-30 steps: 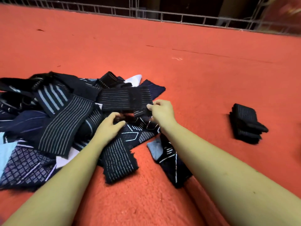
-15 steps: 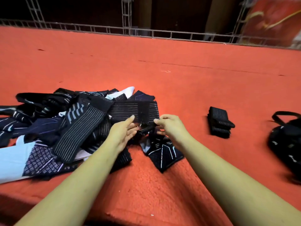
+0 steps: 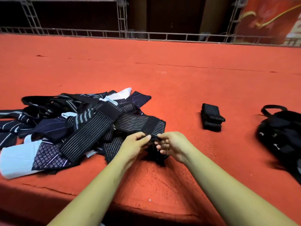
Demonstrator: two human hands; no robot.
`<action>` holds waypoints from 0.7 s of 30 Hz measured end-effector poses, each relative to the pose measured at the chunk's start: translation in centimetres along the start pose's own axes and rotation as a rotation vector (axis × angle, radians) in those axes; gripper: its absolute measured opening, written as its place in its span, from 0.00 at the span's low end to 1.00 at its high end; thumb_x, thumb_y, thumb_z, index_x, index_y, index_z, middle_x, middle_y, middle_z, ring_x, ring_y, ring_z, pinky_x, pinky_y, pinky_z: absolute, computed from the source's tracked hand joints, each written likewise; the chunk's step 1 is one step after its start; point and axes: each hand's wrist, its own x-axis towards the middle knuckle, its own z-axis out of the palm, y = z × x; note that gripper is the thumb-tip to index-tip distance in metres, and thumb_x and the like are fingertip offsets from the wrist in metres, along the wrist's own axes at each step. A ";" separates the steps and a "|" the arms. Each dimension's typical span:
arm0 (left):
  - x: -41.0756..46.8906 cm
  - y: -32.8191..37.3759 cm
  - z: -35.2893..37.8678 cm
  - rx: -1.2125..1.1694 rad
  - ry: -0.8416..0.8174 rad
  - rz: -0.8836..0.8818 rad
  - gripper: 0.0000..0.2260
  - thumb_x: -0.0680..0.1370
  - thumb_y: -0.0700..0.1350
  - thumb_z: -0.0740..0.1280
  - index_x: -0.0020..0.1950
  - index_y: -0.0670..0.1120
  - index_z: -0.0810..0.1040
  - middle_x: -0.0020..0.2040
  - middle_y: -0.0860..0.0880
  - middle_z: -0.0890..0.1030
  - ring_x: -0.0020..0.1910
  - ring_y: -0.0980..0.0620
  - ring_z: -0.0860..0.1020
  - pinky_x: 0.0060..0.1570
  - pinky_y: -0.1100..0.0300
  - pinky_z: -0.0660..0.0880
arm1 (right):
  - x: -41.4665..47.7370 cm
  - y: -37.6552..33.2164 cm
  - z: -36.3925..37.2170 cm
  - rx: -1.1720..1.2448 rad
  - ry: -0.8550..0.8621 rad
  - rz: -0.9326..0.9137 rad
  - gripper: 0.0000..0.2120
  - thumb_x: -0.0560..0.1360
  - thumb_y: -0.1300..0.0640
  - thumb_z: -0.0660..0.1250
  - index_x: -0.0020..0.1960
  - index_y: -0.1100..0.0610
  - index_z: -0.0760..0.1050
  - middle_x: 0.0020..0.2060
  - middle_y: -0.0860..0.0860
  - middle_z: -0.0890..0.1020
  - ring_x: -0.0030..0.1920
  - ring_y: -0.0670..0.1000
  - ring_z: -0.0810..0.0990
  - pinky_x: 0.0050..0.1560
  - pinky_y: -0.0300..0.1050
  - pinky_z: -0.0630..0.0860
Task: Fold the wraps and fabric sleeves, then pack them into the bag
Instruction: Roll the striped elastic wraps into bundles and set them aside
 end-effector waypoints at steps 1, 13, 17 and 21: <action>-0.1 -0.3 -0.2 0.060 0.028 0.008 0.10 0.79 0.41 0.69 0.37 0.48 0.82 0.37 0.46 0.79 0.35 0.53 0.74 0.36 0.60 0.70 | -0.1 0.0 0.2 -0.018 0.005 -0.017 0.08 0.80 0.61 0.61 0.44 0.59 0.76 0.30 0.51 0.80 0.31 0.48 0.75 0.32 0.40 0.70; -1.0 0.9 -0.4 0.328 0.200 0.133 0.06 0.81 0.39 0.64 0.47 0.44 0.79 0.27 0.50 0.77 0.24 0.58 0.74 0.28 0.67 0.69 | -0.8 0.0 -0.6 -0.015 0.124 -0.265 0.13 0.77 0.69 0.59 0.37 0.59 0.73 0.29 0.50 0.77 0.35 0.50 0.76 0.43 0.49 0.79; -0.1 1.3 -2.2 0.619 0.336 0.378 0.02 0.78 0.43 0.69 0.48 0.49 0.79 0.39 0.51 0.80 0.38 0.58 0.76 0.44 0.64 0.73 | -1.0 0.7 -1.8 -0.073 0.148 -0.375 0.13 0.76 0.69 0.60 0.35 0.58 0.70 0.31 0.51 0.72 0.37 0.50 0.74 0.47 0.51 0.79; 1.6 1.9 -3.0 0.825 0.268 0.617 0.19 0.76 0.51 0.70 0.66 0.50 0.76 0.62 0.51 0.75 0.64 0.53 0.72 0.68 0.57 0.65 | -1.7 0.2 -2.8 0.110 0.165 -0.485 0.09 0.73 0.69 0.59 0.37 0.58 0.70 0.30 0.51 0.68 0.30 0.44 0.67 0.30 0.39 0.68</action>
